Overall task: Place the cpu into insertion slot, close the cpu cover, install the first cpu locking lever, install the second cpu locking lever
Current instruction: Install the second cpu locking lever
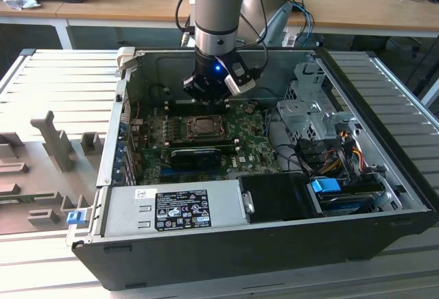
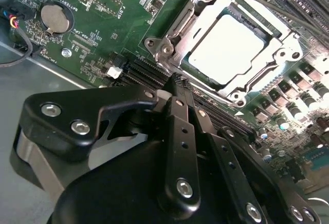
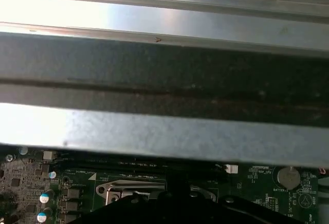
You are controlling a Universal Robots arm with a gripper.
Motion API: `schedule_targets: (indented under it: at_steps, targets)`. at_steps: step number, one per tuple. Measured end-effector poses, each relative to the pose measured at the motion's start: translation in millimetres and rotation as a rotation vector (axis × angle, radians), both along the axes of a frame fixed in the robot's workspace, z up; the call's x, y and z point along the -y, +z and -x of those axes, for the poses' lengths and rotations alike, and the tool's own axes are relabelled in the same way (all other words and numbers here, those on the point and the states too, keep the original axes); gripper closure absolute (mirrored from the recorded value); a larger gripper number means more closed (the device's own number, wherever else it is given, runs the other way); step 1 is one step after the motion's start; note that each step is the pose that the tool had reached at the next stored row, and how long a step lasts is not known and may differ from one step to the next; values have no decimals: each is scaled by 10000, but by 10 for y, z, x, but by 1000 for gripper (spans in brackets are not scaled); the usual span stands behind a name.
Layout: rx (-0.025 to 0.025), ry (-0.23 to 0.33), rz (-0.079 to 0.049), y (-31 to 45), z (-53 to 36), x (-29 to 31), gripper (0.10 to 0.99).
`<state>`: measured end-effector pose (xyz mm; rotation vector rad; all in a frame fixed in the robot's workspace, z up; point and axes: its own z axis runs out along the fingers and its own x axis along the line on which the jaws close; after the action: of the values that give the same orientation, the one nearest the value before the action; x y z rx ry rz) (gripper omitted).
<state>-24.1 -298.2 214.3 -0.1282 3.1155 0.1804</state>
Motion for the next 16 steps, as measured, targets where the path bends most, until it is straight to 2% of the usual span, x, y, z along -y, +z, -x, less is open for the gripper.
schedule_targets:
  at_steps: [2,3,6,10,12,16]
  targets:
    - [0,0,0,0,0,67,980]
    - [0,0,0,0,0,81,980]
    - [-2,0,2,7,0,103,980]
    - [1,1,-2,108,-1,118,980]
    - [0,1,3,104,-1,239,980]
    - [0,0,6,100,0,376,980]
